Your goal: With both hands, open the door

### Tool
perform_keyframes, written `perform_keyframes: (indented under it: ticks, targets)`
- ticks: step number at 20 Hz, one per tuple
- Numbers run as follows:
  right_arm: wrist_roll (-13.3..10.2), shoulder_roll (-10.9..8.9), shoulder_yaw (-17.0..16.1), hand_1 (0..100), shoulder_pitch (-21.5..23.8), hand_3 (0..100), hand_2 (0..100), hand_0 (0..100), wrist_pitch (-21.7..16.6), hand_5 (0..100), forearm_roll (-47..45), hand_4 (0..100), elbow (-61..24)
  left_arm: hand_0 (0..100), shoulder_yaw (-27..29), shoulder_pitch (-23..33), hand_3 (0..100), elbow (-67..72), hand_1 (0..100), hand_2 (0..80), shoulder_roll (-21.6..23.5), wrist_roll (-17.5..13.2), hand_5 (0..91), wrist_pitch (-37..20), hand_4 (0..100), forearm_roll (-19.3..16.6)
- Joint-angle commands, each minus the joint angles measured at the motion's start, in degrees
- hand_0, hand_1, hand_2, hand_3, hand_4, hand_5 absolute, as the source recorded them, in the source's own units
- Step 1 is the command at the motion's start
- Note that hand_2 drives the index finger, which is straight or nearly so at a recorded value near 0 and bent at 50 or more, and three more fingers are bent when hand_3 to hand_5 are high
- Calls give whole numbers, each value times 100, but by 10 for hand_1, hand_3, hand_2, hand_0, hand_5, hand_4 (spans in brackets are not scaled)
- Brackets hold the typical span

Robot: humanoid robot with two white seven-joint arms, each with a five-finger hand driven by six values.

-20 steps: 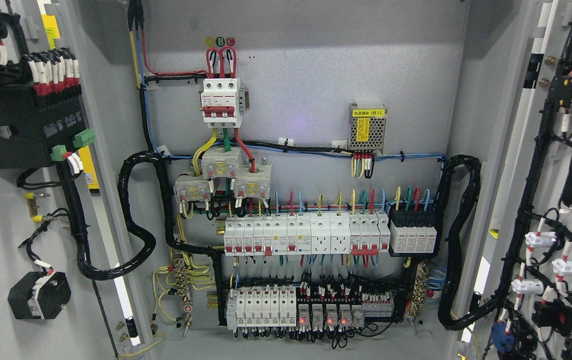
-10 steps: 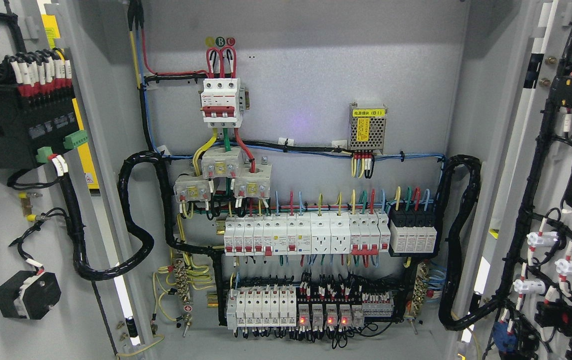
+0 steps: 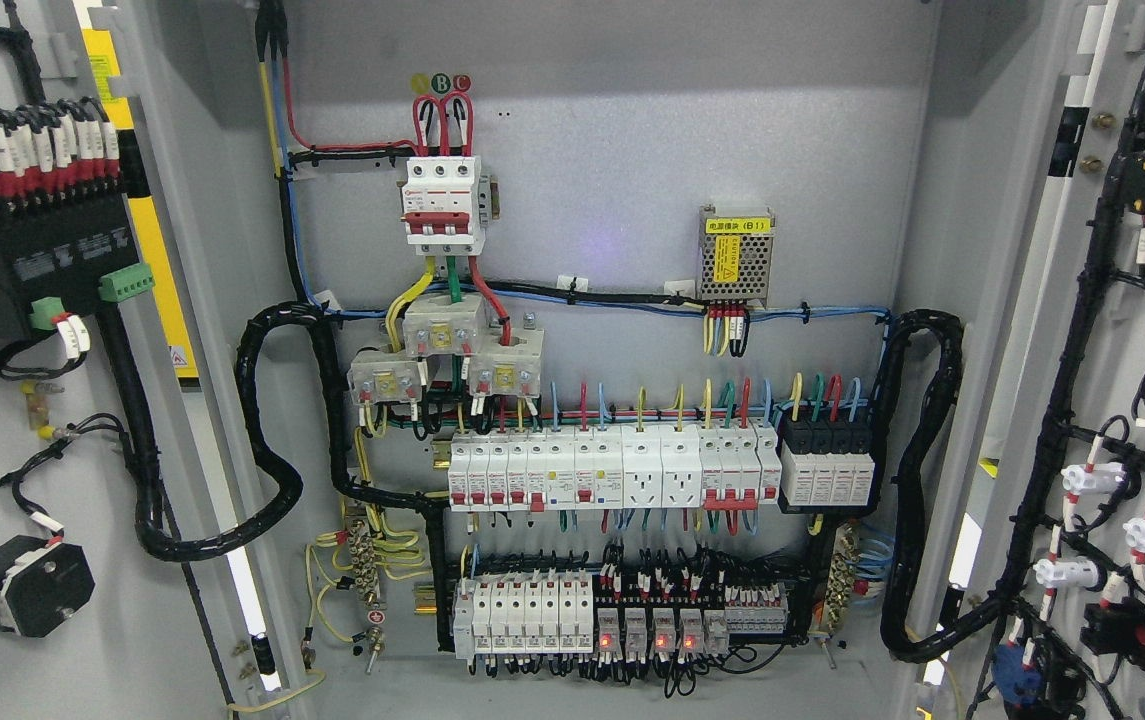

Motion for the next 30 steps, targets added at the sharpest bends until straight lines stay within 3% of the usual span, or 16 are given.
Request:
perform_keyframes:
  ticks: [1, 9, 30]
  targets:
    - [-12, 54, -221, 109, 5, 0, 0, 214, 18, 0, -10, 0, -1, 21, 225, -18, 342, 756, 169, 170, 719, 6, 0, -1, 131, 360]
    - [-3, 150, -273, 107, 31, 0, 0, 215, 9, 0, -10, 0, 7, 17, 216, -386, 372, 1450, 179, 182, 1256, -46, 0, 86, 153, 528]
    - [-12, 273, -546, 108, 154, 0, 0, 214, 18, 0, -10, 0, 60, 0, 216, -993, 401, 1812, 202, 205, 1520, -143, 0, 473, 173, 528]
